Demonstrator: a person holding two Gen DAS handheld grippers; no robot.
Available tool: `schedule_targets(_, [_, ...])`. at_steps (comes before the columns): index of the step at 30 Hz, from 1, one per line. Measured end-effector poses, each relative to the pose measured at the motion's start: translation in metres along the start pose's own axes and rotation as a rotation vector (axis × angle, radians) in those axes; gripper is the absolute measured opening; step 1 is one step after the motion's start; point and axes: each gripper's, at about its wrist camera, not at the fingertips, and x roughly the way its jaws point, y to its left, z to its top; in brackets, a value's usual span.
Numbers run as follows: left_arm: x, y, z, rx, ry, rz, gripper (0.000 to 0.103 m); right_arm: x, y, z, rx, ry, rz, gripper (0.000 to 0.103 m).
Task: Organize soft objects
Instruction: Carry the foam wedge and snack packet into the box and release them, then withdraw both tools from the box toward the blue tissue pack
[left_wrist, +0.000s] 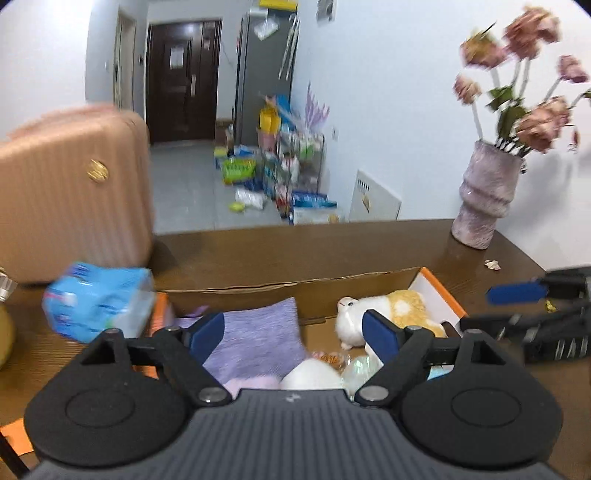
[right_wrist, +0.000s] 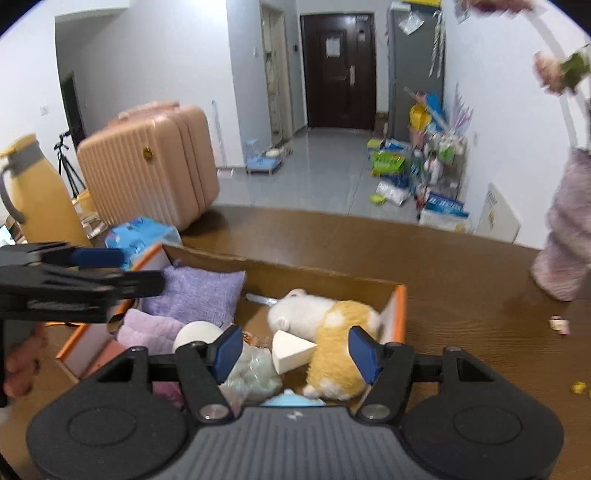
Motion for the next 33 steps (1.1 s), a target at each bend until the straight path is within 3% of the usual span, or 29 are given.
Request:
schedule_targets(12, [-0.138, -0.019, -0.069, 0.041, -0.111, 0.04, 0.095, -0.121, 0.01, -0.054, 0.017, -0.155, 0.024, 0.074])
schedule_targets(16, [-0.169, -0.023, -0.116, 0.003, -0.136, 0.092, 0.095, -0.149, 0.02, -0.1, 0.02, -0.22, 0.034, 0.074])
schedule_targets(20, [-0.2, -0.04, -0.176, -0.064, -0.148, 0.075, 0.095, -0.161, 0.036, -0.161, 0.028, -0.249, 0.014, 0.074])
schedule_targets(24, [-0.21, -0.055, -0.231, -0.148, -0.083, 0.043, 0.096, -0.177, 0.053, -0.228, 0.057, -0.277, -0.054, 0.074])
schedule_targets(27, [-0.211, -0.065, -0.248, -0.115, -0.031, 0.026, 0.095, -0.179, 0.051, -0.26, 0.14, -0.238, 0.004, 0.074])
schedule_targets(29, [-0.208, -0.069, -0.247, -0.075, -0.046, 0.041, 0.095, -0.175, 0.05, -0.268, 0.128, -0.22, 0.016, 0.072])
schedule_targets(33, [-0.196, -0.071, -0.239, -0.097, -0.054, 0.056, 0.092, -0.168, 0.05, -0.264, 0.099, -0.223, -0.029, 0.072])
